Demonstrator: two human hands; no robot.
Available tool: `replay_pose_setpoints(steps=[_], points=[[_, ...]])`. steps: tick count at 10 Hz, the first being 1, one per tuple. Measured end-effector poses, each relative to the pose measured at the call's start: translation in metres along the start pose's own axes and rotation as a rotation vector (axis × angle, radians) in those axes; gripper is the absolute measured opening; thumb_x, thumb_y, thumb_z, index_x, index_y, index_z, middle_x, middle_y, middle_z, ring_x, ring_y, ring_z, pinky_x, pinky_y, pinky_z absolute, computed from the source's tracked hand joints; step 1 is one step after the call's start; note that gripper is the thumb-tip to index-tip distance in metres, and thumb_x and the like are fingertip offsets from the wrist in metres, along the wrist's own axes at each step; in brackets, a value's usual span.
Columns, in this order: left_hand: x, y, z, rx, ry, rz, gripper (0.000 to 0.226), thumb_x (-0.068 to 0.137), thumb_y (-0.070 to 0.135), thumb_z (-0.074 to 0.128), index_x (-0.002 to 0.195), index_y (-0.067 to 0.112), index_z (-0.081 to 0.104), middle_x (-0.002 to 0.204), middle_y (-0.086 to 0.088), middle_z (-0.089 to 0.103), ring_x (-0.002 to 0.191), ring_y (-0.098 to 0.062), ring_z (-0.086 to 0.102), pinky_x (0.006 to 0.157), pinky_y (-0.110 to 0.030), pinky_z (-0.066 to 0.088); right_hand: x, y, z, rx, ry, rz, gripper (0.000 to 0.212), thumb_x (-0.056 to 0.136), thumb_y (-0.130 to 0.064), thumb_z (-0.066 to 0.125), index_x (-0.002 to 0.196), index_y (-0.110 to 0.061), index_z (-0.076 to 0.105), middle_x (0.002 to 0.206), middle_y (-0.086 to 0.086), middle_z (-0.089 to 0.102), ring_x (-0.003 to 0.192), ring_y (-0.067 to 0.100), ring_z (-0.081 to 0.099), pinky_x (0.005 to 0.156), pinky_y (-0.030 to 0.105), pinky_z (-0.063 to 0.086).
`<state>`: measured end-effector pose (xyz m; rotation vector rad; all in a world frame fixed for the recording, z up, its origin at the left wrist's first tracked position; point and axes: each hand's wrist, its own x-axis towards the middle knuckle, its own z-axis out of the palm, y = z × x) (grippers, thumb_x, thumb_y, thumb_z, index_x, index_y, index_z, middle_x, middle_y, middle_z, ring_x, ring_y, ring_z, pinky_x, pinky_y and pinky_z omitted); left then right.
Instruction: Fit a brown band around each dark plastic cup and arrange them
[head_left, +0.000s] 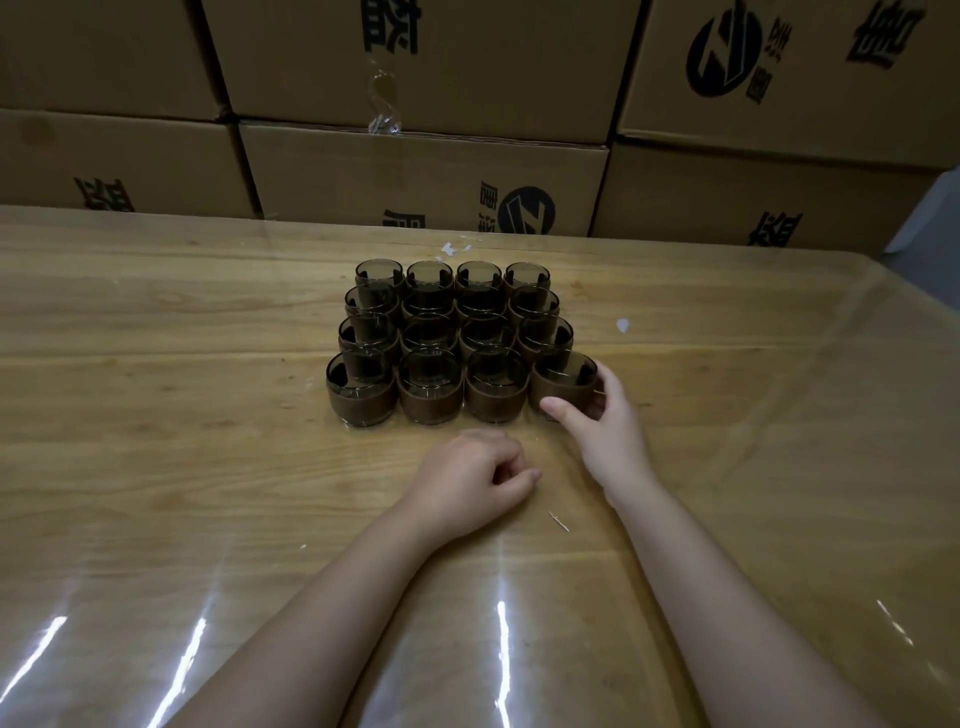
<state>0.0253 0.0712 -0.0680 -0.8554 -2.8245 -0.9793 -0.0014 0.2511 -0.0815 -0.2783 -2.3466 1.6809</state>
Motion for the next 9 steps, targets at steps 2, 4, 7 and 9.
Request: replay_pose_setpoints(steps=[2,4,7,9], points=[[0.000,-0.001,0.002,0.062,0.010,0.033,0.027,0.091,0.041,0.059,0.070,0.027,0.048,0.070,0.012,0.045,0.076,-0.007,0.044,0.067,-0.032,0.043,0.005,0.002,0.002,-0.063,-0.005,-0.034,0.079,0.077,-0.028,0.079,0.144,-0.027,0.037,0.140,-0.003,0.051,0.127,0.017,0.050,0.106,0.044,0.043],[0.001,-0.001,0.005,0.126,0.009,0.084,0.024,0.090,0.041,0.059,0.074,0.027,0.048,0.071,0.013,0.043,0.078,-0.007,0.042,0.064,-0.026,0.033,0.004,0.001,0.004,-0.237,0.059,-0.081,0.079,0.075,-0.035,0.080,0.142,-0.025,0.039,0.137,-0.001,0.054,0.122,0.018,0.054,0.101,0.040,0.045],[-0.018,0.027,0.001,0.186,-0.104,0.227,0.021,0.092,0.038,0.057,0.085,0.018,0.059,0.087,0.004,0.061,0.082,-0.016,0.055,0.063,-0.024,0.029,0.004,-0.003,-0.012,-0.330,-0.047,-0.082,0.080,0.080,-0.038,0.075,0.148,-0.025,0.034,0.141,0.003,0.052,0.129,0.022,0.047,0.105,0.040,0.041],[-0.034,0.079,0.012,0.174,-0.234,0.423,0.031,0.096,0.036,0.050,0.078,0.015,0.062,0.083,-0.005,0.066,0.075,-0.028,0.061,0.062,-0.035,0.047,0.008,0.004,-0.033,-0.297,-0.246,-0.086,0.073,0.090,-0.010,0.064,0.150,-0.030,0.029,0.146,-0.002,0.047,0.134,0.013,0.044,0.105,0.025,0.033]])
